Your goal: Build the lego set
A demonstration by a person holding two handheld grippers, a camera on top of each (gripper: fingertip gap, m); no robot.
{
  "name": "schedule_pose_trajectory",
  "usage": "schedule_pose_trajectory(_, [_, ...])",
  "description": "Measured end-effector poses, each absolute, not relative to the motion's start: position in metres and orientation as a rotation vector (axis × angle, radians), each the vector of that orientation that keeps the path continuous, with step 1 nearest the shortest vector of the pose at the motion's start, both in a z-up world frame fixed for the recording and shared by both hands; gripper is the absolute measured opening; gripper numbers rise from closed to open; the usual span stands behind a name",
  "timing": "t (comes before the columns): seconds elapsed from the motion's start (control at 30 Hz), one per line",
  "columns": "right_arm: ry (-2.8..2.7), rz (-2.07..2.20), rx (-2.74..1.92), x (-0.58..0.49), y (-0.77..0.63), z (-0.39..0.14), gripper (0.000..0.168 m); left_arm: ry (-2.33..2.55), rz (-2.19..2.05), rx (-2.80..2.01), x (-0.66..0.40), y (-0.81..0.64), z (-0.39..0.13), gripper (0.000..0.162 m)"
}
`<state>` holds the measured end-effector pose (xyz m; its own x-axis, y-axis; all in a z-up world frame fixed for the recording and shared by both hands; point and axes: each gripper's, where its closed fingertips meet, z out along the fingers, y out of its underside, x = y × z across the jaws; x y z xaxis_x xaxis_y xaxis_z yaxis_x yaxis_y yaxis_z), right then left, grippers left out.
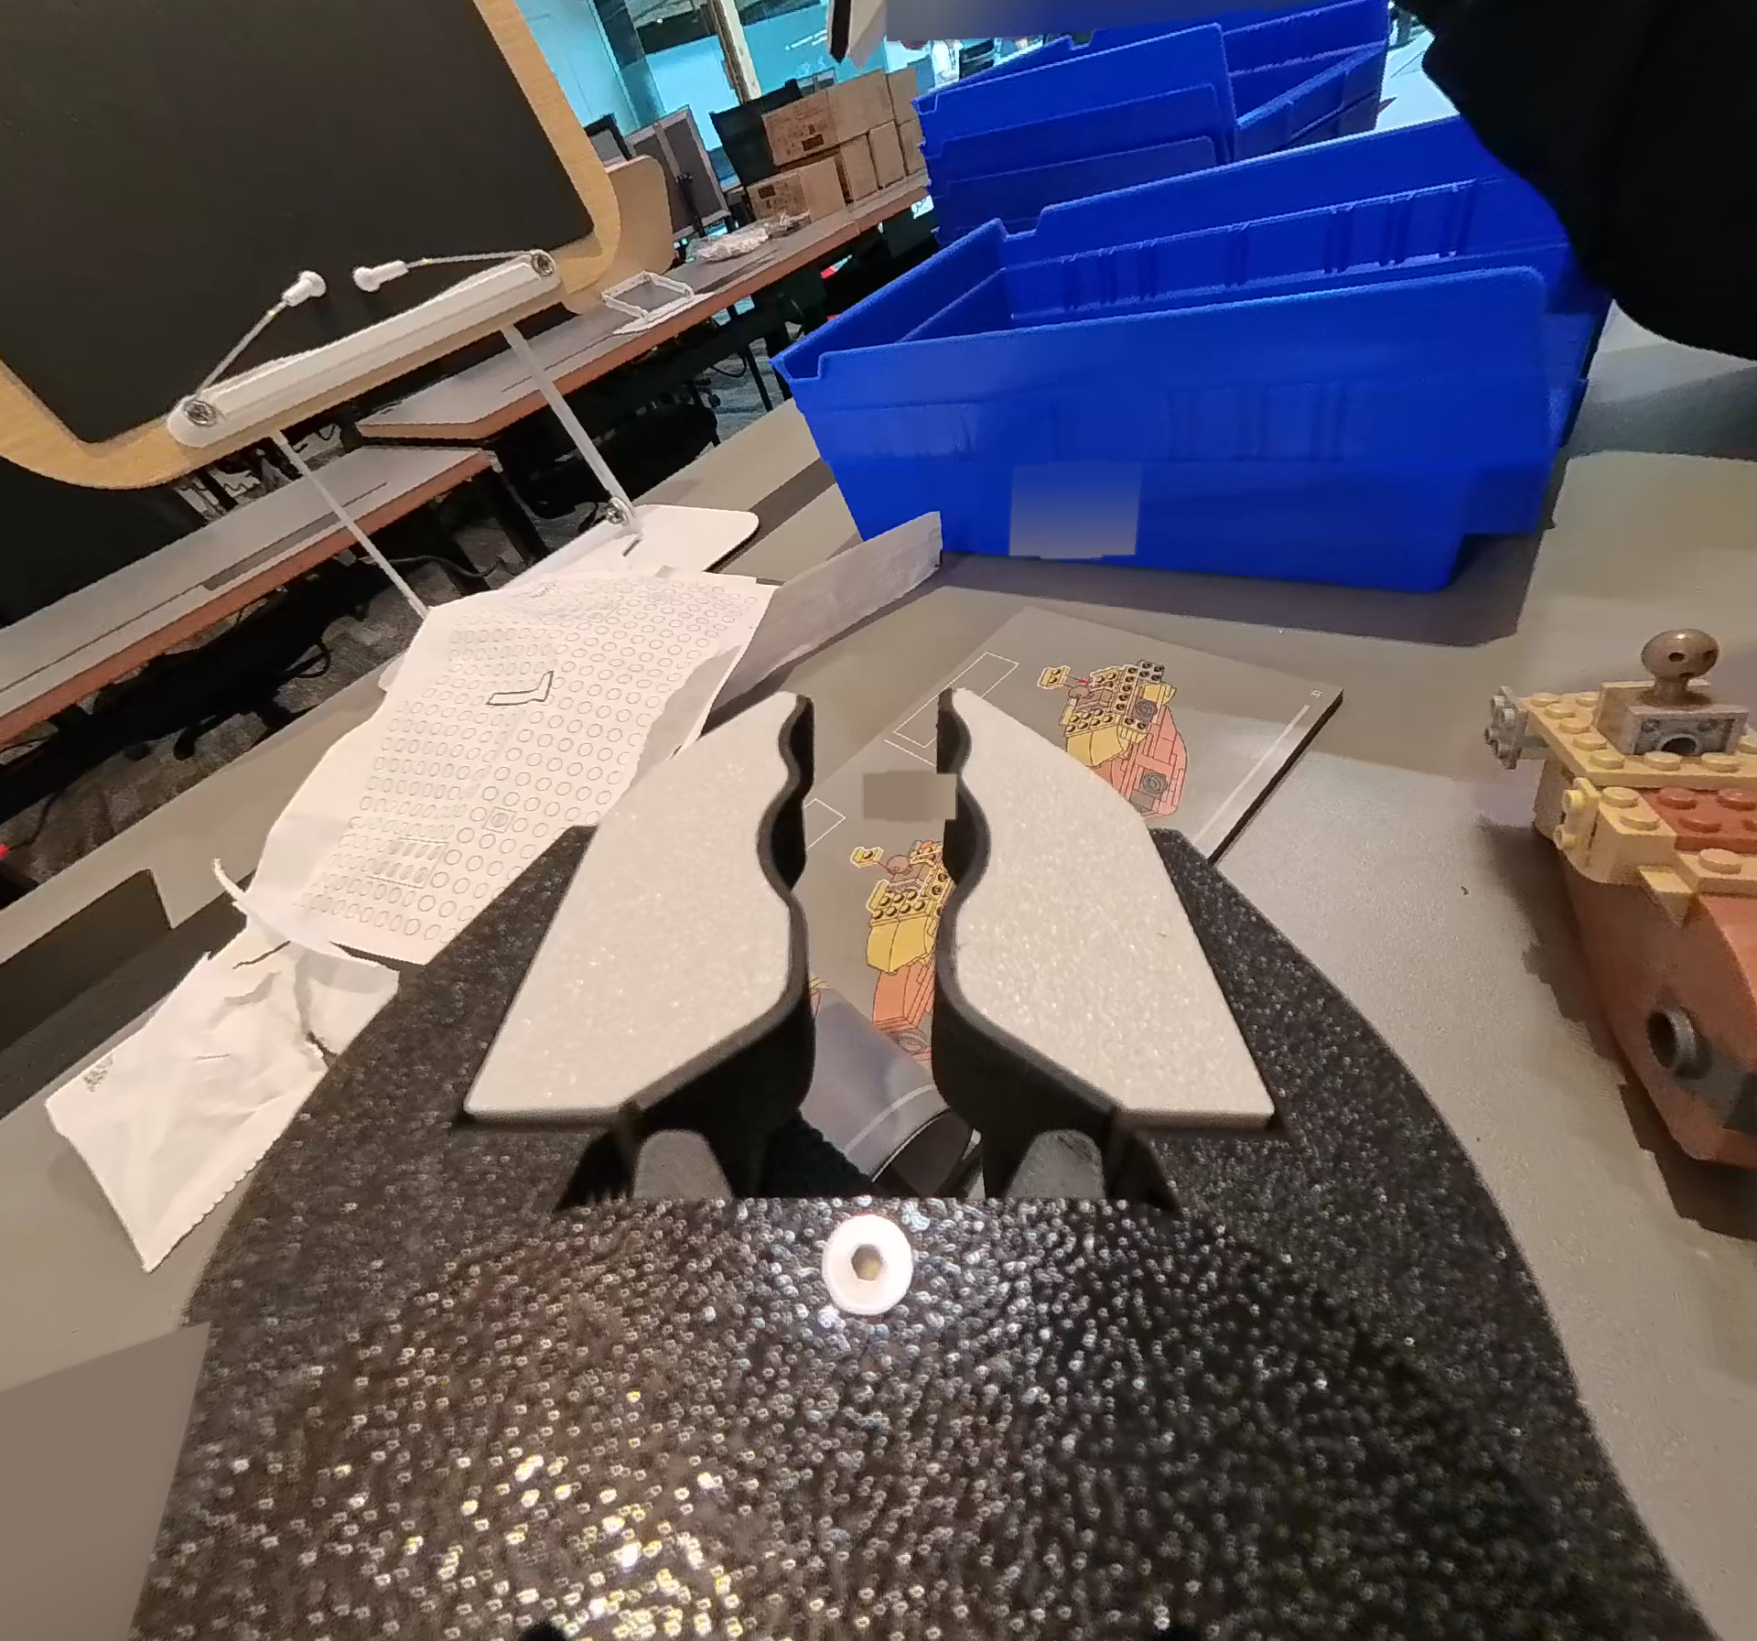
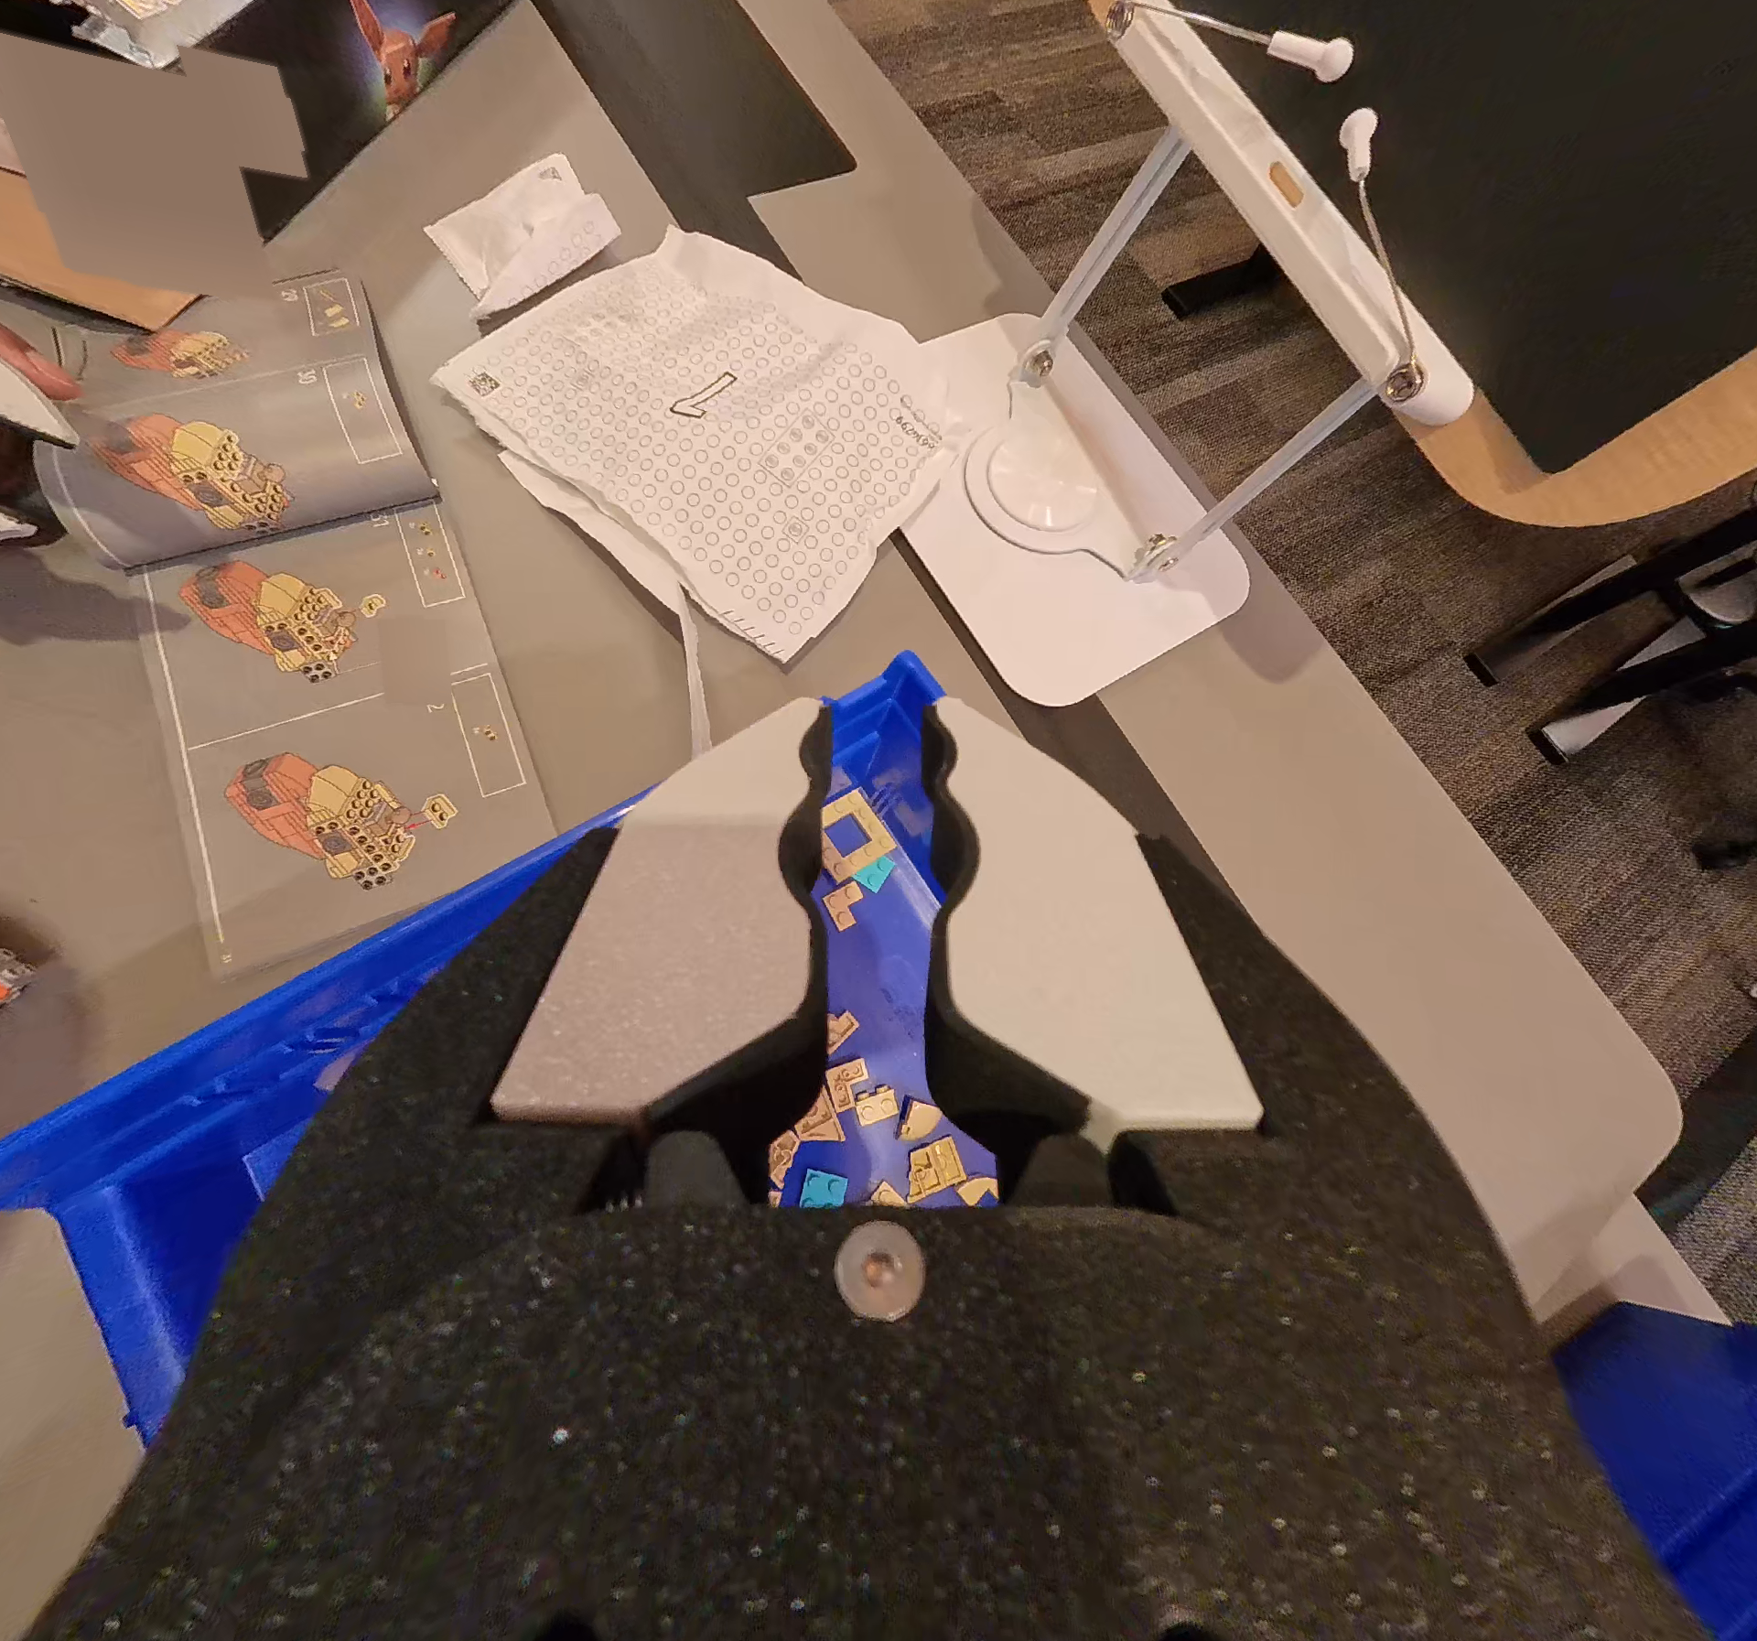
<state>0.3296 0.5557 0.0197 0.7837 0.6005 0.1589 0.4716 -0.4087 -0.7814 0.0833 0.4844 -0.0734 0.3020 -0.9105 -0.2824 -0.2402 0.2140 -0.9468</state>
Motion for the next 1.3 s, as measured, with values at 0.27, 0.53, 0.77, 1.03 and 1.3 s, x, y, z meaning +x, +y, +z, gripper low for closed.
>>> schedule_pose_trajectory(0.27, [-0.804,0.176,-2.083,0.3293,0.5560,0.0178,0.017,1.204,-0.671,-1.302,0.0831,0.4846,-0.0736,0.024])
schedule_pose_trajectory(0.53, [-0.815,0.168,-2.094,0.3298,0.5566,0.0142,0.017,1.205,-0.672,-1.309,0.0833,0.4855,-0.0758,0.024])
schedule_pose_trajectory(0.77, [-0.819,0.163,-2.100,0.3305,0.5572,0.0124,0.017,1.209,-0.672,-1.312,0.0839,0.4855,-0.0774,0.024])
schedule_pose_trajectory(1.03, [-0.826,0.160,-2.103,0.3288,0.5574,0.0111,0.017,1.210,-0.671,-1.312,0.0838,0.4854,-0.0776,0.024])
schedule_pose_trajectory(1.3, [-0.833,0.162,-2.104,0.3274,0.5569,0.0106,0.017,1.210,-0.670,-1.312,0.0837,0.4854,-0.0773,0.024])
